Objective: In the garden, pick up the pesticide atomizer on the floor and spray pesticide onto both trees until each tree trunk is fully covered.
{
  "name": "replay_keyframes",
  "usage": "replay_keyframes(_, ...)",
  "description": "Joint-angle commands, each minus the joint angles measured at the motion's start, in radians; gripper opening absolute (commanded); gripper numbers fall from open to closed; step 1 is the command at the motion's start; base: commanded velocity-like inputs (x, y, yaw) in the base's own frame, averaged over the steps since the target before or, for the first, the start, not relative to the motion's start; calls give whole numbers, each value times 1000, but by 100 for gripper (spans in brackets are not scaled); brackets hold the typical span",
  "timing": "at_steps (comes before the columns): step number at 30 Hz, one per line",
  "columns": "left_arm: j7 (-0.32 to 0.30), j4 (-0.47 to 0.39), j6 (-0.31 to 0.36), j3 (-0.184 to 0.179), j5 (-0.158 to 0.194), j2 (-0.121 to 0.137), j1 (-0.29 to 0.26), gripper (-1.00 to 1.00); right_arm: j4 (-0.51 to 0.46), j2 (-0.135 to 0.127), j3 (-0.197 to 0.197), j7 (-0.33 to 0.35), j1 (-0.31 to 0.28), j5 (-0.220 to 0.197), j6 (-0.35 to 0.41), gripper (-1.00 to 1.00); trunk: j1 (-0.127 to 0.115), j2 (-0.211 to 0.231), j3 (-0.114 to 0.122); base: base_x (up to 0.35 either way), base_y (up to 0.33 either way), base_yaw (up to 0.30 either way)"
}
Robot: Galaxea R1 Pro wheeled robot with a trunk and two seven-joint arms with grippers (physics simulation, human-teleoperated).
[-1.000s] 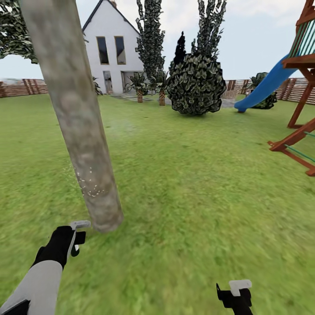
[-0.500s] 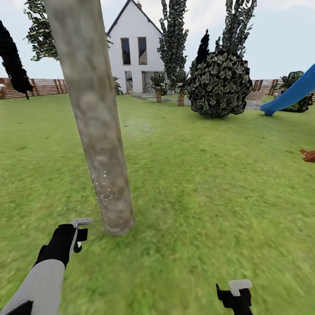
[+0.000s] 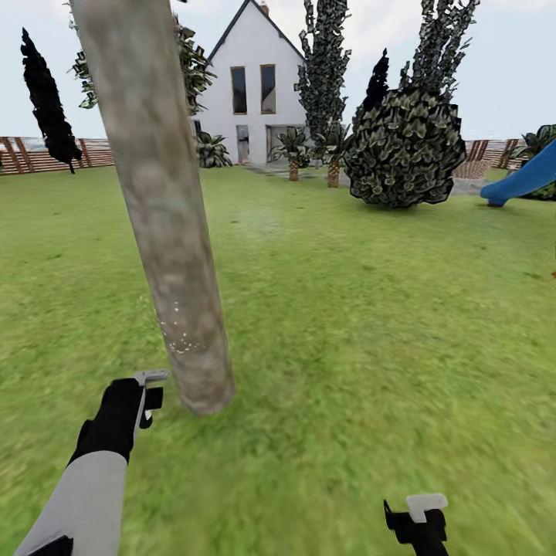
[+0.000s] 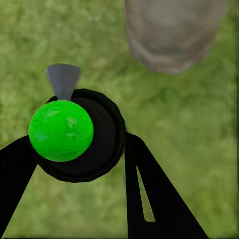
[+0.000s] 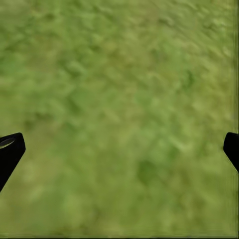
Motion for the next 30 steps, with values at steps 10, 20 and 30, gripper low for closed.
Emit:
replay_keyframes(10, -17, -13, 118, -56, -10, -2, -37, -100, -1, 6, 10, 0, 0, -8, -3, 100, 0, 0, -1, -99, -293, 11)
replay_keyframes(20, -16, -15, 135, -54, -9, -2, -90, -100, -1, 8, 10, 0, 0, -8, -3, 100, 0, 0, -1, 172, -247, 233)
replay_keyframes(30, -15, -99, 230, -59, 66, 0, -128, -100, 0, 4, 9, 0, 0, -7, -3, 100, 0, 0, -1, 124, -281, 12)
